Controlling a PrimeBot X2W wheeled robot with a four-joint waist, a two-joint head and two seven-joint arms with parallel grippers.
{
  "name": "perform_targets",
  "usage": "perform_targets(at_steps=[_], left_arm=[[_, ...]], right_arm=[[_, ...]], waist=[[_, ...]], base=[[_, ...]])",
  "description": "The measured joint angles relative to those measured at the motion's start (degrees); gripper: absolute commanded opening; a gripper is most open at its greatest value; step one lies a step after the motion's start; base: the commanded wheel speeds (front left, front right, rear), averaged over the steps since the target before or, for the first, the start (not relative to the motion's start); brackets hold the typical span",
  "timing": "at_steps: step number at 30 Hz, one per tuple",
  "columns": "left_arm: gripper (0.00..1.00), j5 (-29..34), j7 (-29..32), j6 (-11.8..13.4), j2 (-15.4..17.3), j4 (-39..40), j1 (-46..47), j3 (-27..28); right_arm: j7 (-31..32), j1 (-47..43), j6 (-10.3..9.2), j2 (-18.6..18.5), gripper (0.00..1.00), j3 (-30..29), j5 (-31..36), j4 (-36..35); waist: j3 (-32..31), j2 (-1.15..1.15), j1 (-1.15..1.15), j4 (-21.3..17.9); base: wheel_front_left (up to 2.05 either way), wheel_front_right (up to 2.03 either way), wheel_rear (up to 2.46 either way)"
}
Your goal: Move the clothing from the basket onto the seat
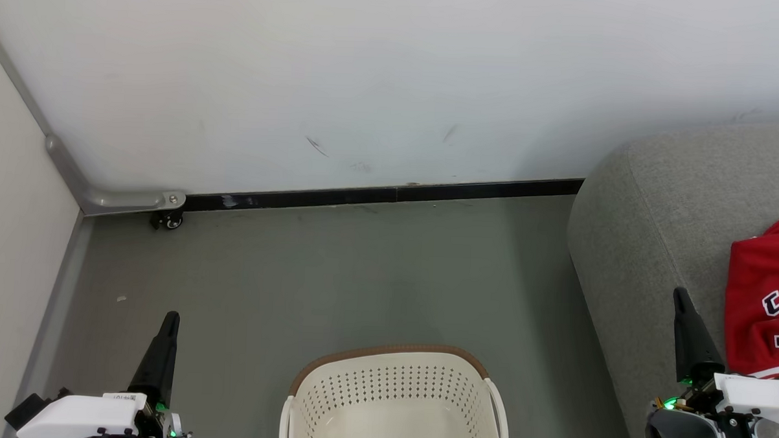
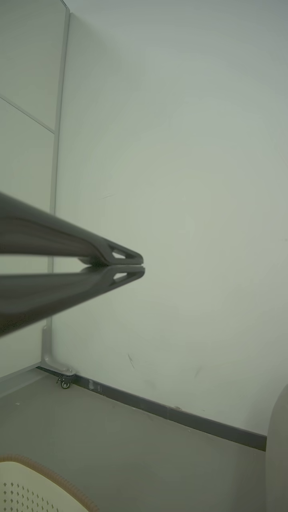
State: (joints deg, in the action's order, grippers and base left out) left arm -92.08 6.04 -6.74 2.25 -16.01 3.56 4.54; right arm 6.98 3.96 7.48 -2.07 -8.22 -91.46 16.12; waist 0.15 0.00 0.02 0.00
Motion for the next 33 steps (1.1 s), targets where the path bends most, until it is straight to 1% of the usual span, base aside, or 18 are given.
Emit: perform_targets(at_steps=[33], left_arm=[[0.00,0.00,0.01,-0.10,0.00,-0.21,0.02,0.04]], right_arm=[[-0.01,-0.01,0.00,0.00,0.00,0.09,-0.01,-0.05]], waist=[[0.00,0.00,0.00,0.00]], base=[[0.00,0.00,0.00]])
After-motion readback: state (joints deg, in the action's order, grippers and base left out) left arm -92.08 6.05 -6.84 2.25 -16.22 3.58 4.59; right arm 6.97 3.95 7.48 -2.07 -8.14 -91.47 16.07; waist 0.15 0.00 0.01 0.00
